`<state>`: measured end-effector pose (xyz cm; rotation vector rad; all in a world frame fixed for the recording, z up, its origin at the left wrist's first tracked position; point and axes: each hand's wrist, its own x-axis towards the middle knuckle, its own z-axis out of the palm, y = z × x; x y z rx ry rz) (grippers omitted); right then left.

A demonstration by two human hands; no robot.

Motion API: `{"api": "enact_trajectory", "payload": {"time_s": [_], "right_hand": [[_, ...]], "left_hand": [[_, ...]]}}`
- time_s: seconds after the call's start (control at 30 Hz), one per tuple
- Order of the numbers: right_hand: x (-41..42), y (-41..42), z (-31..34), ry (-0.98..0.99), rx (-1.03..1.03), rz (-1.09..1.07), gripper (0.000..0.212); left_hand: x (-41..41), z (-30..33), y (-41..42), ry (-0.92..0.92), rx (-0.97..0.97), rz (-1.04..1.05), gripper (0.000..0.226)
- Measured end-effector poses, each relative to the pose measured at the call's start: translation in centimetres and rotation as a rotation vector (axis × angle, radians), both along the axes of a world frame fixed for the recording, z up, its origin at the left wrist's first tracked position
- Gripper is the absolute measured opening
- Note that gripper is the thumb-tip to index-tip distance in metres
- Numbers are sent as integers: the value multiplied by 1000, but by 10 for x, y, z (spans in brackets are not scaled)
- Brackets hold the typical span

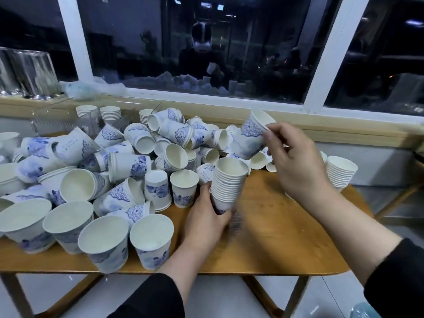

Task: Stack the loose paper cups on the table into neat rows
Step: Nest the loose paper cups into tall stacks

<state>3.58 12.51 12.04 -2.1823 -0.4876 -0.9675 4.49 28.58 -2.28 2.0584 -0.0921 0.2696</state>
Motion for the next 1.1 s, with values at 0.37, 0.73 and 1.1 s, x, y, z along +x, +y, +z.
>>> {"api": "enact_trajectory", "payload": {"time_s": [0.37,0.73,1.1], "right_hand": [[18,2,-29,208,-3,-46,22],[70,16,-126,804,254,-38,50],[92,36,-131,771,380,-4,63]], "left_hand": [[-6,0,6,-7,-111,85,75],[-4,-4,7,-82,-123,213,71],[0,-11,8,-105,-116,231,72]]}}
